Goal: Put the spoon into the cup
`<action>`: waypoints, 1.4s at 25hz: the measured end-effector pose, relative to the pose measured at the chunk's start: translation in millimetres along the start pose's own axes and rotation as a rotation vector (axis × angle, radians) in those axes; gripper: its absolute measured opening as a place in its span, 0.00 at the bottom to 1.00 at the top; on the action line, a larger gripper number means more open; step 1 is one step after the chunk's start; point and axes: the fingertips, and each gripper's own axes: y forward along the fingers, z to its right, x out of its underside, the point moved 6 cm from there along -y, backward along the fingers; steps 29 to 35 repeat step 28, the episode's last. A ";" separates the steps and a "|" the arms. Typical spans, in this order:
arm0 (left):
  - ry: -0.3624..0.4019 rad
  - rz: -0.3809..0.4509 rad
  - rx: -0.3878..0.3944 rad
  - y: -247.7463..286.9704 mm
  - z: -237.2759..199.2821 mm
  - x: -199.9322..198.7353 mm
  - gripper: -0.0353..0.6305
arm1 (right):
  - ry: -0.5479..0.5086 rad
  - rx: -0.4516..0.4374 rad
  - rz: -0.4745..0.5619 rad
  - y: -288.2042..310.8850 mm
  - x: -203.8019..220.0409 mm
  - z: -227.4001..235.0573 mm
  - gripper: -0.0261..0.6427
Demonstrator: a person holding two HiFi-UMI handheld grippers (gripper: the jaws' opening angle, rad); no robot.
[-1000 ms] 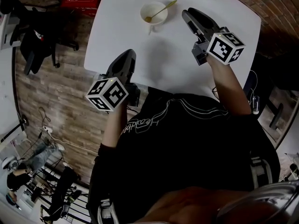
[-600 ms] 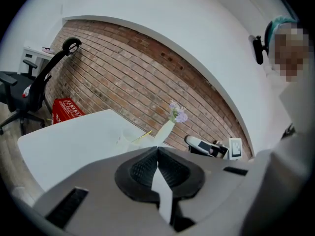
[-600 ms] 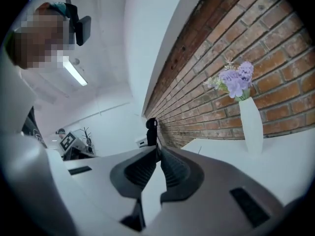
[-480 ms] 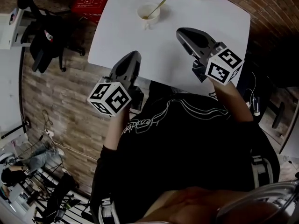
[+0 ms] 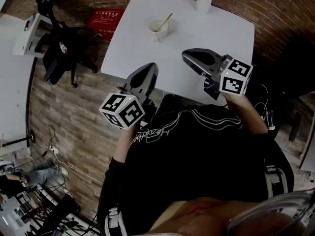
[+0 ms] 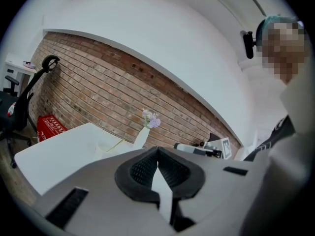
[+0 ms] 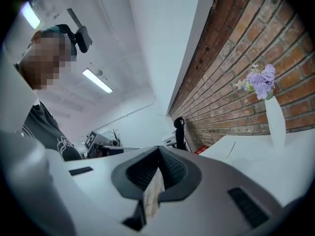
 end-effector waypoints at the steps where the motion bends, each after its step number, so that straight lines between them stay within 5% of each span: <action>1: 0.006 0.002 0.005 -0.1 2.5 -2.2 0.06 | -0.006 -0.001 -0.004 -0.2 -1.0 -1.5 0.03; 35: 0.036 -0.020 0.028 6.2 15.9 -6.5 0.06 | -0.026 0.033 -0.001 -14.2 -10.6 -1.4 0.03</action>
